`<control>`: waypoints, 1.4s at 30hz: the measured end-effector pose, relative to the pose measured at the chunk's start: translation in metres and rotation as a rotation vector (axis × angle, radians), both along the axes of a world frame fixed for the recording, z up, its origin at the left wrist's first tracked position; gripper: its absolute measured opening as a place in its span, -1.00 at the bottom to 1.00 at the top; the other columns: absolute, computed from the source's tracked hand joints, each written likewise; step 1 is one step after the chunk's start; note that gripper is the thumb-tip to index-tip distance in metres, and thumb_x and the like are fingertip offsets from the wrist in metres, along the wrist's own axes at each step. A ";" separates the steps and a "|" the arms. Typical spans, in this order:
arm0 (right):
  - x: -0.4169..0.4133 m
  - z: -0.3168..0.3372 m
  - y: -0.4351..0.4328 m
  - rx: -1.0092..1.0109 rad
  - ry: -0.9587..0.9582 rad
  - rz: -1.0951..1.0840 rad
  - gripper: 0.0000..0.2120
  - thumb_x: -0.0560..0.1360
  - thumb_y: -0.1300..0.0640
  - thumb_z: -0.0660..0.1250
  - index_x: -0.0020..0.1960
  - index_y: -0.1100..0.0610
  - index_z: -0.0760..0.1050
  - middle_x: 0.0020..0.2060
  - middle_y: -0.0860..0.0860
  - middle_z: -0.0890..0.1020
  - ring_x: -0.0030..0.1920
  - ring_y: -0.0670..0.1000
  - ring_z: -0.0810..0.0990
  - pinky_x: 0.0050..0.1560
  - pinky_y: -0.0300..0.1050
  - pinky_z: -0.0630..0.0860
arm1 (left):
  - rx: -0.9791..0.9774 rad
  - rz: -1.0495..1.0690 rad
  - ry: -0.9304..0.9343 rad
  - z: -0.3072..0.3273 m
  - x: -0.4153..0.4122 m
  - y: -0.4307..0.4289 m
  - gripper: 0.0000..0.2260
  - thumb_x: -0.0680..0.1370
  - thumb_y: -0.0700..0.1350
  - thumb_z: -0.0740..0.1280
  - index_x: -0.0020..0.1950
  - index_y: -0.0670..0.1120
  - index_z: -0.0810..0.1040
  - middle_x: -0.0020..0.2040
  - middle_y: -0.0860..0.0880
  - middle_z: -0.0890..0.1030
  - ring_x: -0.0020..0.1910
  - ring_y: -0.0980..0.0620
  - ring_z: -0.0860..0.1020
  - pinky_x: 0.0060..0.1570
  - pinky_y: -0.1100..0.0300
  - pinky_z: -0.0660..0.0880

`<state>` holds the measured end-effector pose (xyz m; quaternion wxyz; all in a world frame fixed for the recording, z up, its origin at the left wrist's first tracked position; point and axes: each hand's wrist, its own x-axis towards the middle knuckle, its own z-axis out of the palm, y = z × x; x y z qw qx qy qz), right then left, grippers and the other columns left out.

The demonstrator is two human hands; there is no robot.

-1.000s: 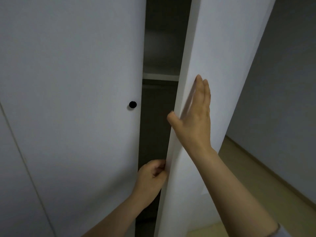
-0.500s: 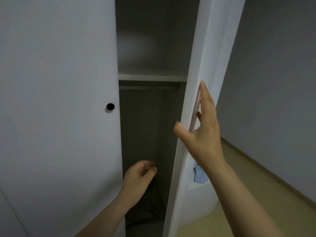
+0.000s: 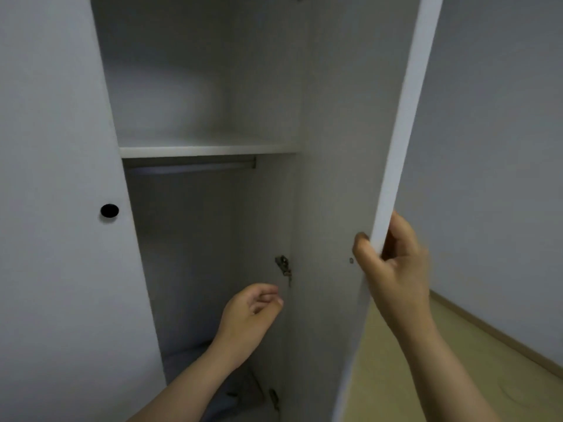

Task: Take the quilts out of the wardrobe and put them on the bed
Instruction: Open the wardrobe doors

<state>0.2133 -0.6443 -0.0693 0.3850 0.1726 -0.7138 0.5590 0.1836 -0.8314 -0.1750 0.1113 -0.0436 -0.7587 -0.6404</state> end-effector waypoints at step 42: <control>-0.005 -0.071 0.009 0.107 -0.120 -0.363 -0.66 0.47 0.25 0.35 0.24 0.11 0.49 0.15 -0.04 0.47 0.12 -0.12 0.46 0.11 -0.18 0.48 | 0.059 -0.030 -0.061 -0.031 0.004 -0.018 -0.85 0.48 -0.31 0.35 -0.07 -0.06 0.56 -0.07 -0.07 0.65 -0.08 -0.01 0.58 -0.15 0.47 0.49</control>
